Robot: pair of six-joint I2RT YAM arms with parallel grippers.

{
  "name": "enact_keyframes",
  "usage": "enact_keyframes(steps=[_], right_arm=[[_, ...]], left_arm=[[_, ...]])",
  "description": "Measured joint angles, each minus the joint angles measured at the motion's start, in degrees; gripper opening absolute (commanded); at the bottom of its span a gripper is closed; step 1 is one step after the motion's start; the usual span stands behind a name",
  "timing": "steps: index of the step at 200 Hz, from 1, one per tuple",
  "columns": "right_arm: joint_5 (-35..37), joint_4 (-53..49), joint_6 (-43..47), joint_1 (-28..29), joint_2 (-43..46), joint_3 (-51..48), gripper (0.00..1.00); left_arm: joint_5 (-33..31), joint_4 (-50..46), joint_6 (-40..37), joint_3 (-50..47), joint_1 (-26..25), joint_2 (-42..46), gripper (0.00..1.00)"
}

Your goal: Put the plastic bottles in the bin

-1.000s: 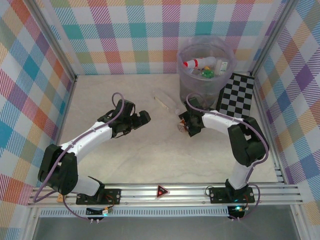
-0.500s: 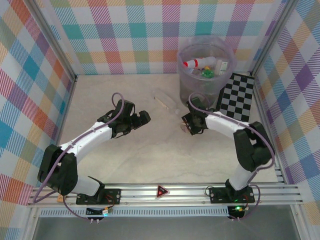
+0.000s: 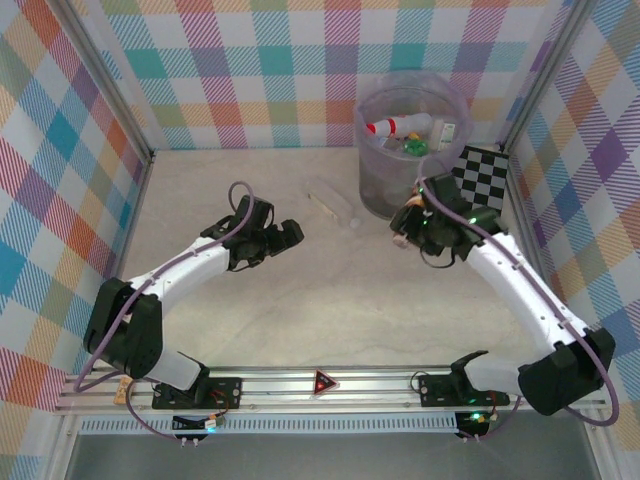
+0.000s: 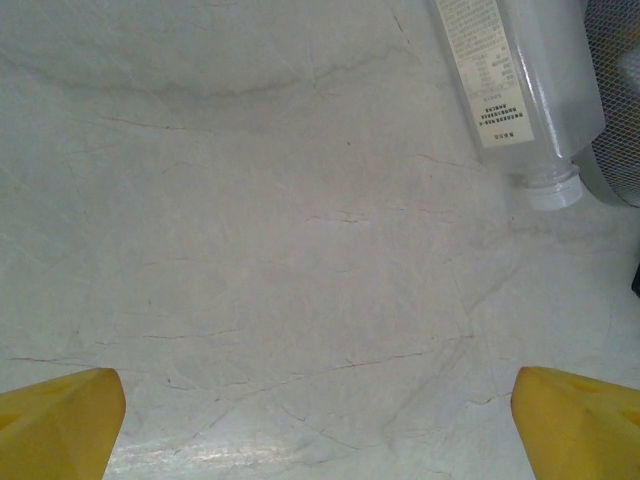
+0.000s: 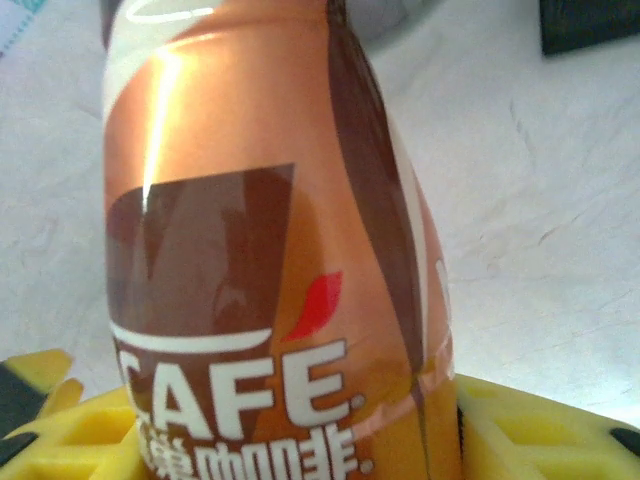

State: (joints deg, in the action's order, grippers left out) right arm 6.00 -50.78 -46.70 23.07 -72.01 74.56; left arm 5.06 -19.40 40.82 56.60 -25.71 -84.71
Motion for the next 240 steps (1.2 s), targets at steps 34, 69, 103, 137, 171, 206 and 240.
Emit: enact_keyframes(steps=[34, 69, 103, 137, 171, 206, 240], right_arm=[[-0.63, -7.72, 11.06, -3.21, -6.56, 20.24, 0.40], [-4.11, -10.78, 16.63, -6.45, -17.05, 37.03, 0.41], [-6.16, -10.80, 18.60, -9.46, -30.58, 53.48, 0.41], [-6.99, -10.03, 18.27, -11.30, -42.97, 65.94, 0.42], [-6.73, -10.16, 16.90, -12.33, -49.72, 68.91, 0.47], [-6.69, -10.38, 15.47, -13.05, -51.30, 68.91, 0.68], [-5.31, -10.62, 15.96, -13.31, -50.80, 68.91, 0.83]], left_arm=[[0.61, 0.02, 0.02, 0.04, 0.00, -0.31, 0.99], [0.90, 0.02, 0.04, 0.02, 0.00, -0.31, 0.99], [0.83, -0.02, 0.07, -1.01, 0.00, 1.38, 0.99], [0.35, -0.22, 0.04, -1.99, 0.00, 4.11, 0.99], [-0.59, -1.51, 0.00, -2.38, 0.02, 5.79, 0.99], [-1.18, -2.40, -0.17, -2.49, 0.04, 6.19, 0.99], [-1.29, -2.97, -0.17, -2.49, 0.07, 6.19, 0.99]])
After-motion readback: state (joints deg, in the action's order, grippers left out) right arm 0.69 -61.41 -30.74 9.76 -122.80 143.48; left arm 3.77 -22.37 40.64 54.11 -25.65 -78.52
